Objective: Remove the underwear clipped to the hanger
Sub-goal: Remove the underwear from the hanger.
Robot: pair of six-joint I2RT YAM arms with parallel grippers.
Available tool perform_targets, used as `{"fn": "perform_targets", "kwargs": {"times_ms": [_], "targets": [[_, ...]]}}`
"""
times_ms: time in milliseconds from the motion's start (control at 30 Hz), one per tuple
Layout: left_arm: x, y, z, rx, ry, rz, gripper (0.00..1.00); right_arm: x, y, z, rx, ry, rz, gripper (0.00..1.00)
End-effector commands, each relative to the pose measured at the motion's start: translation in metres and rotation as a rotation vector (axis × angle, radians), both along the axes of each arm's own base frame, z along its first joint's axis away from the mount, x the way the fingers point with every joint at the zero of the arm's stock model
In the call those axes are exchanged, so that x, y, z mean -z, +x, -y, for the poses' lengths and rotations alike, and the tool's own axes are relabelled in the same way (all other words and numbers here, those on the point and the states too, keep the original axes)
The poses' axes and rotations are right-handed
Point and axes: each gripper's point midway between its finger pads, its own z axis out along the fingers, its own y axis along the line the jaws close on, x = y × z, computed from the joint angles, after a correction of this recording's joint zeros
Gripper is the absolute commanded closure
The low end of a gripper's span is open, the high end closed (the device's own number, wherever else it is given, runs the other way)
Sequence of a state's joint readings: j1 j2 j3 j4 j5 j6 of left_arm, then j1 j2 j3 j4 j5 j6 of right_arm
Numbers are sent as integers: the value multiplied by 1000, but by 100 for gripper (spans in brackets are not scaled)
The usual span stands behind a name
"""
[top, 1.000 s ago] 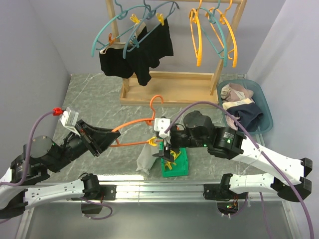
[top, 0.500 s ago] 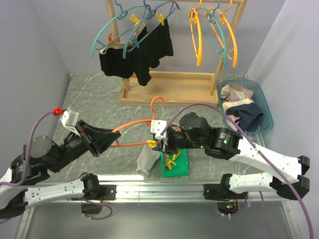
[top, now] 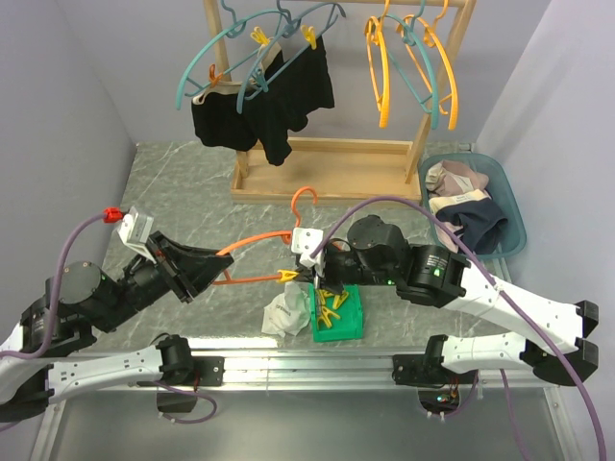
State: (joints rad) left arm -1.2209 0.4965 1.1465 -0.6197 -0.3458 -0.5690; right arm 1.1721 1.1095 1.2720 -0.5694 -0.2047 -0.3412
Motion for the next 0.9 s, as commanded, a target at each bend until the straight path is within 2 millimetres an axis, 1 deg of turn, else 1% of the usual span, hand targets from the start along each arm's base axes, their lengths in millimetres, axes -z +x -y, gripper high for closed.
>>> {"fn": "perform_targets", "kwargs": {"times_ms": [0, 33, 100, 233, 267, 367, 400, 500, 533, 567, 600, 633, 700, 733, 767, 800, 833, 867], "targets": [[-20, 1, 2, -2, -46, 6, 99, -22, 9, 0, 58, 56, 41, 100], [-14, 2, 3, -9, -20, -6, 99, -24, 15, 4, 94, 56, 54, 100], [-9, 8, 1, -45, 0, -20, 99, -28, 18, 10, 120, 74, 71, 100], [6, 15, 6, -75, 60, -47, 99, -41, 28, 22, 204, 134, 93, 100], [9, 15, 7, -78, 66, -53, 99, -44, 37, 27, 262, 143, 111, 100], [16, 19, 7, -103, 85, -74, 99, -46, 40, 35, 300, 162, 117, 100], [19, 28, -2, -174, 94, -85, 99, -47, 40, 37, 309, 163, 116, 100], [23, 41, -26, -320, 78, -124, 99, -43, 46, 47, 375, 139, 100, 100], [27, 46, -36, -371, 89, -131, 99, -43, 44, 47, 373, 151, 91, 100], [28, 45, -36, -370, 96, -129, 99, -53, 41, 48, 360, 209, 95, 100], [30, 45, -34, -364, 106, -130, 99, -43, 38, 45, 338, 206, 82, 100], [35, 43, -24, -330, 132, -135, 99, -44, 37, 45, 337, 217, 78, 100], [41, 42, -14, -296, 173, -129, 99, -39, 39, 42, 344, 207, 70, 100], [45, 41, -4, -269, 192, -134, 99, -37, 40, 40, 343, 201, 66, 100], [47, 40, 1, -249, 209, -126, 99, -32, 40, 37, 336, 178, 56, 100], [49, 40, 6, -233, 222, -123, 99, -33, 39, 34, 326, 180, 50, 100], [52, 41, 11, -230, 240, -126, 99, -33, 30, 28, 271, 183, 31, 100], [53, 41, 14, -218, 250, -122, 99, -31, 27, 24, 246, 181, 25, 100]]}}
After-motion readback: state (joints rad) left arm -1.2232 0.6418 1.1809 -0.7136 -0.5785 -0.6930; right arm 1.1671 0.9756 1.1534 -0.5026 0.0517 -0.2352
